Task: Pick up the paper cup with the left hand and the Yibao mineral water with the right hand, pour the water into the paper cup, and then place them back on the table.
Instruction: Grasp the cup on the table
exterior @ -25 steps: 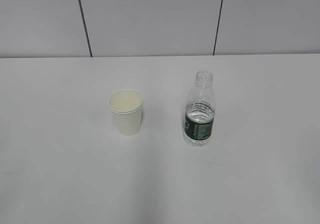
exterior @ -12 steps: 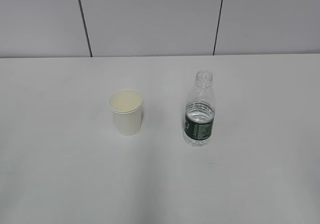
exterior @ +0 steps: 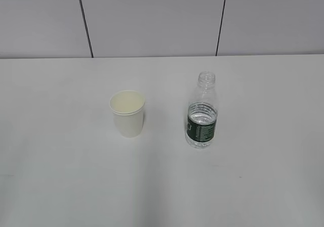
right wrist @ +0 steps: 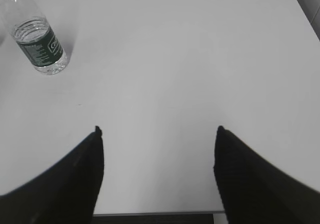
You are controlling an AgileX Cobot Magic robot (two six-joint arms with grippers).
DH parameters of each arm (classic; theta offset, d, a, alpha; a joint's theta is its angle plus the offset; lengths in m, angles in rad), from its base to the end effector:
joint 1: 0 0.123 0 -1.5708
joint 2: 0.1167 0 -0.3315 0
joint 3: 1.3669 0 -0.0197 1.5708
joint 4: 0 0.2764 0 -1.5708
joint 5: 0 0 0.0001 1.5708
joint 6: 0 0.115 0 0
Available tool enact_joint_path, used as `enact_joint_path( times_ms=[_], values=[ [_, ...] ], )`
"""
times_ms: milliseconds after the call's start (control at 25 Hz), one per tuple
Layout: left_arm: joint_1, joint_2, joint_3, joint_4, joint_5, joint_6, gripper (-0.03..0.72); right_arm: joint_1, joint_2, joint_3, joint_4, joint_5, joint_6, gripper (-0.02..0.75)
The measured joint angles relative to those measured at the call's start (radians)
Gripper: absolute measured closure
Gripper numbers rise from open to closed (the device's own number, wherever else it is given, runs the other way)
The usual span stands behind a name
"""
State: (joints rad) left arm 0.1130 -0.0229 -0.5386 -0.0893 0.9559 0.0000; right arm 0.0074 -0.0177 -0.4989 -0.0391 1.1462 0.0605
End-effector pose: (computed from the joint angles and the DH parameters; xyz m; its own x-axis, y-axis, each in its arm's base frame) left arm -0.0113 -0.0097 0.3022 -0.2960 -0.0854 -0.9514 -0.0588 0.9957 -0.0711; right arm -0.0151 -0.0042 0.2695 -0.5144 0.0405 -0.8566 0.0460 0.9987 0.0196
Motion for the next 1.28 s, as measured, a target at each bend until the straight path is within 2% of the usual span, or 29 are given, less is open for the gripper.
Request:
enact_joint_path(
  times_ms=[360, 800, 1040, 1280],
  values=[
    [0.0, 0.078, 0.0, 0.0, -0.285, 0.049, 0.104, 0.0, 0.0, 0.0, 0.0, 0.0, 0.0, 0.199],
    [-0.002, 0.317, 0.001, 0.0, -0.628, 0.05, 0.113, 0.0, 0.0, 0.0, 0.0, 0.0, 0.0, 0.199],
    [-0.075, 0.486, 0.002, 0.011, -0.78, 0.05, 0.12, 0.0, 0.0, 0.0, 0.0, 0.0, 0.0, 0.199],
    [-0.178, 0.641, 0.002, 0.064, -0.904, 0.05, 0.125, 0.0, 0.0, 0.0, 0.0, 0.0, 0.0, 0.199]
  ],
)
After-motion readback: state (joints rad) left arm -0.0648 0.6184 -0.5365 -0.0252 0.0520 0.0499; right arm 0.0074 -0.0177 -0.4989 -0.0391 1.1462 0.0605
